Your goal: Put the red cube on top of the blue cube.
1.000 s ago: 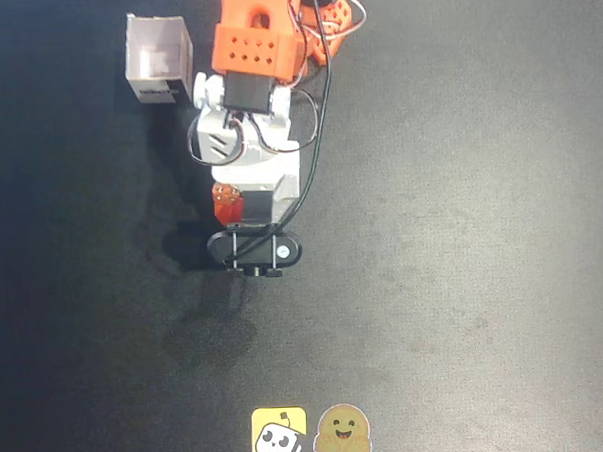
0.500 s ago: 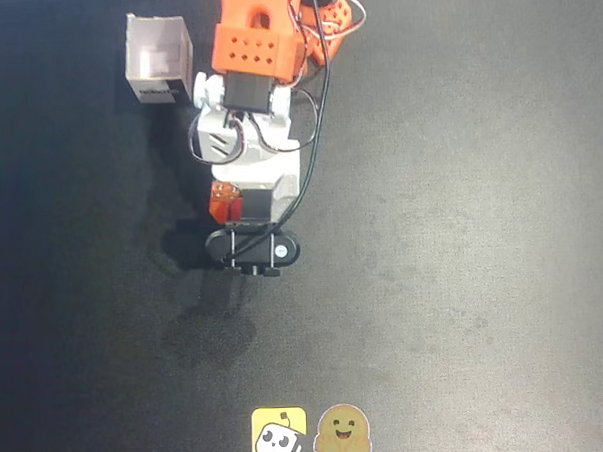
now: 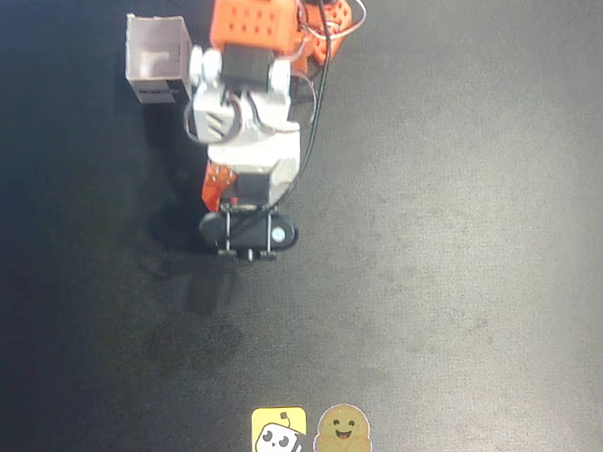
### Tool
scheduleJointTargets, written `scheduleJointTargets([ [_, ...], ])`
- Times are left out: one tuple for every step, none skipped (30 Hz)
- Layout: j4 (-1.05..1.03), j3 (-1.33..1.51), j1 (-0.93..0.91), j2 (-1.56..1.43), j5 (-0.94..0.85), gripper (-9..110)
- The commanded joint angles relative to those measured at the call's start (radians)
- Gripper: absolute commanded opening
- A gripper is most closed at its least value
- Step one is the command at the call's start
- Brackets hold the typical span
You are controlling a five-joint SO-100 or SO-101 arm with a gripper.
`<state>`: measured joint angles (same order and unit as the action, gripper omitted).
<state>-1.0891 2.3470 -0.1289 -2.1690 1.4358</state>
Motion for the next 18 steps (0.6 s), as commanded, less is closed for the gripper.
scheduleJointTargets([
  [-0.057, -0.077, -0.005, -0.081, 0.011, 21],
  [-0.074, -0.086, -0.005, -0.101, 0.011, 21],
  [-0.089, -0.092, -0.005, -0.126, 0.009, 20],
  [-0.103, -0.094, -0.005, -0.153, 0.009, 20],
  [-0.118, -0.094, -0.003, -0.184, 0.008, 19],
  [-0.132, -0.091, 0.000, -0.215, 0.008, 17],
  [-0.144, -0.084, 0.003, -0.247, 0.008, 16],
  [-0.155, -0.075, 0.003, -0.282, 0.003, 13],
  [-0.164, -0.064, 0.003, -0.319, -0.005, 9],
  [-0.178, -0.054, 0.003, -0.351, -0.005, 5],
  [-0.187, -0.041, 0.005, -0.382, -0.014, 2],
  [-0.193, -0.026, 0.005, -0.413, -0.026, 0],
  [-0.199, -0.008, 0.006, -0.445, -0.032, 0],
  [-0.199, 0.015, 0.008, -0.482, -0.041, 0],
  [-0.199, 0.038, 0.011, -0.515, -0.048, 0],
  [-0.198, 0.066, 0.015, -0.548, -0.051, 0],
  [-0.195, 0.094, 0.018, -0.583, -0.051, 0],
  [-0.192, 0.123, 0.026, -0.621, -0.051, 0],
])
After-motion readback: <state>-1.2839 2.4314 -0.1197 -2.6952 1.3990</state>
